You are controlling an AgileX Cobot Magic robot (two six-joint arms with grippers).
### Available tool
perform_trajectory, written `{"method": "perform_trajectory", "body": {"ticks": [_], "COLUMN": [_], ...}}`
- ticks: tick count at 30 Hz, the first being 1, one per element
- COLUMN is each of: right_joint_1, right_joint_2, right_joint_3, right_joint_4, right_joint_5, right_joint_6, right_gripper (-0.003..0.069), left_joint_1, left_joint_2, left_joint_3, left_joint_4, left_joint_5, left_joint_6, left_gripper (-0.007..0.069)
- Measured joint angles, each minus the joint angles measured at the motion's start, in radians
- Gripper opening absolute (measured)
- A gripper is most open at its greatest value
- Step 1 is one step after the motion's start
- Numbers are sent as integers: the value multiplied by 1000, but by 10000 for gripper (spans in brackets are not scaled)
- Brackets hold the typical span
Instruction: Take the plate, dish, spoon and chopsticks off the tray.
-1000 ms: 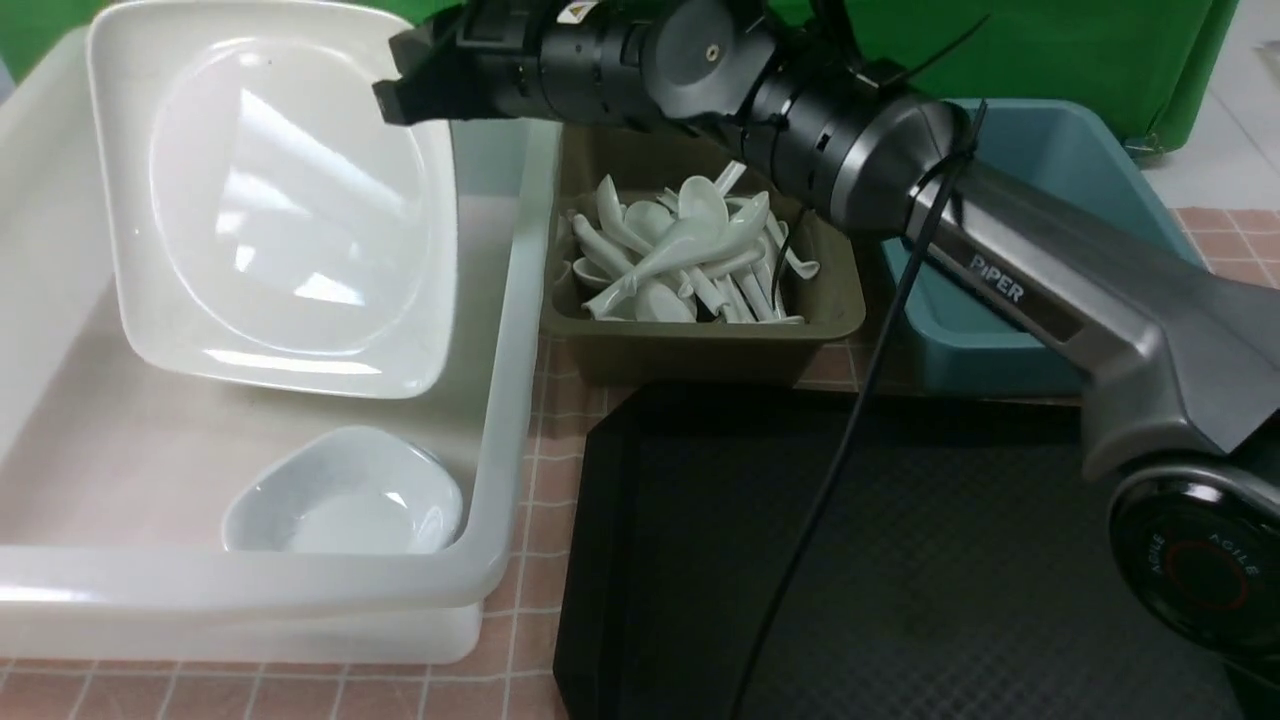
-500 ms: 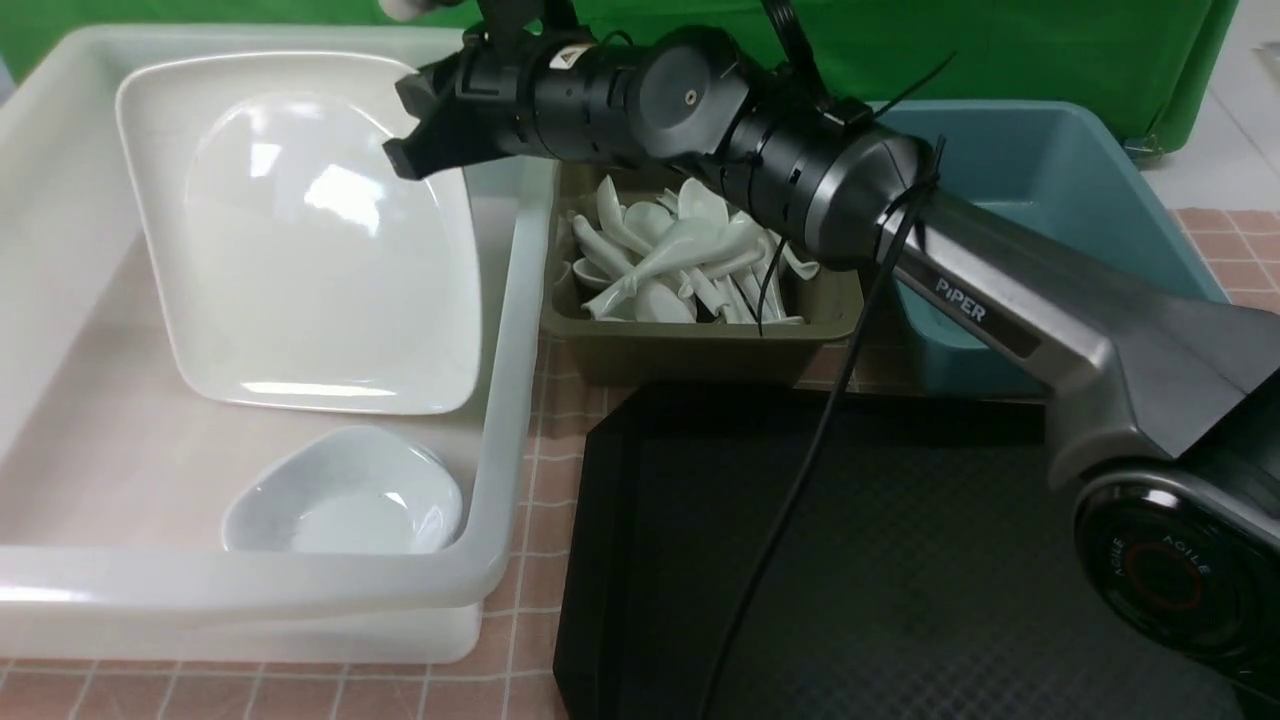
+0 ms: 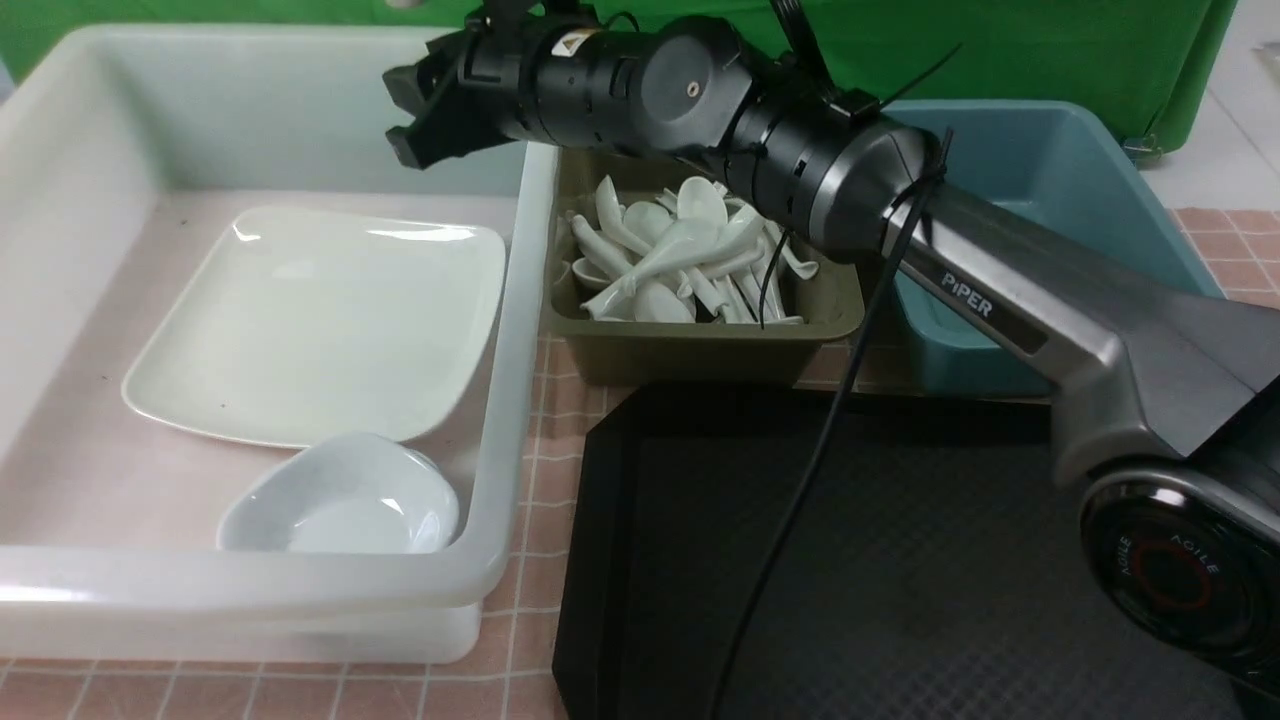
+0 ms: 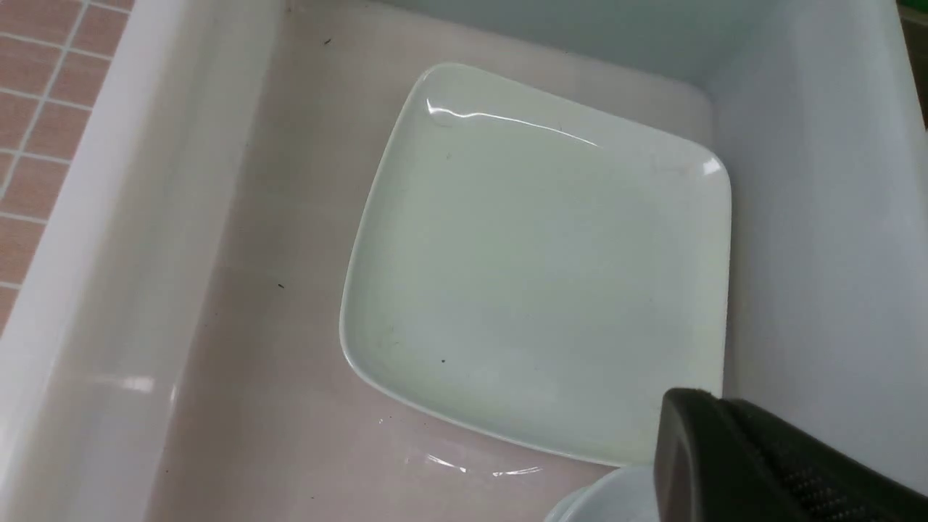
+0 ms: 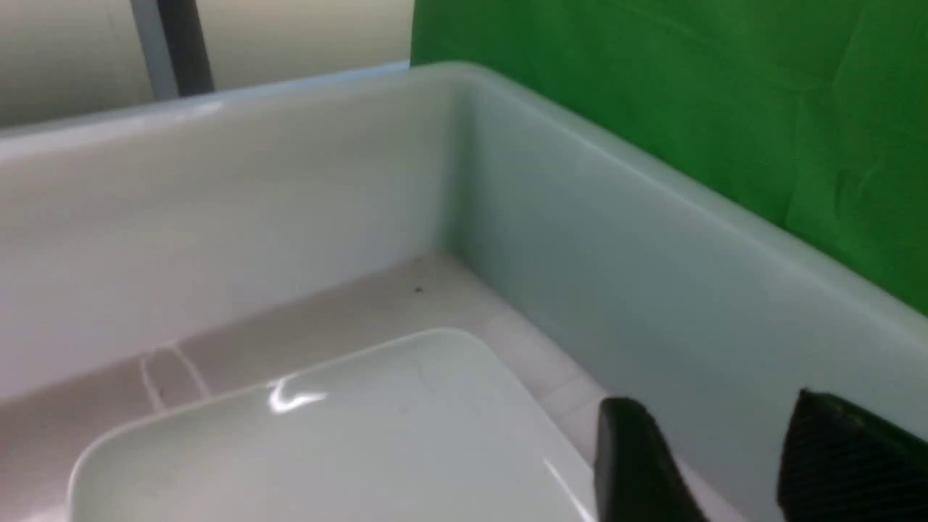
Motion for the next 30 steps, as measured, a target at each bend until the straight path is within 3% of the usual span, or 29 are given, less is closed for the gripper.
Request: {"method": "perform_trajectory", "body": {"ticks": [3,4,6,8,9,10,13,17,21,25,30], "right_joint_1": [0,0,-3,-12,-14,-28,-78,-169,-318,-414,-538], "right_joint_2": [-58,-64,-143,-230,-239,-301,-409,-532,-812,-1050,-1510], "right_joint_3": [0,0,0,0,0,-1,6,63,315,545,1030], "right_joint_4": [-119,-129,-261,-403,-416,-517,-647,-682,-696,-699,-703], "right_joint_5": [169,184,375,573,573,740,937,938,938,927,661], "right_joint_6": [92,105,289,421,431,486,574,629,682,726,819], "right_gripper": [144,131,40,30,30,30,30,30,30,30,30], "left_joint_1": [-3,-2,-28,-79,-85,-142,-281,-415,-549,-618,-709], "left_joint_2": [11,11,36,68,71,94,125,142,123,71,-47], "left_joint_3": [0,0,0,0,0,0,0,0,0,0,4], "left_joint_4": [0,0,1,1,1,8,54,115,152,193,210], "left_joint_5": [5,5,21,31,31,31,30,23,19,17,17], "left_joint_6": [0,0,23,38,40,44,44,11,-5,-5,0], "left_gripper": [5,5,5,5,5,5,5,5,5,5,5]}}
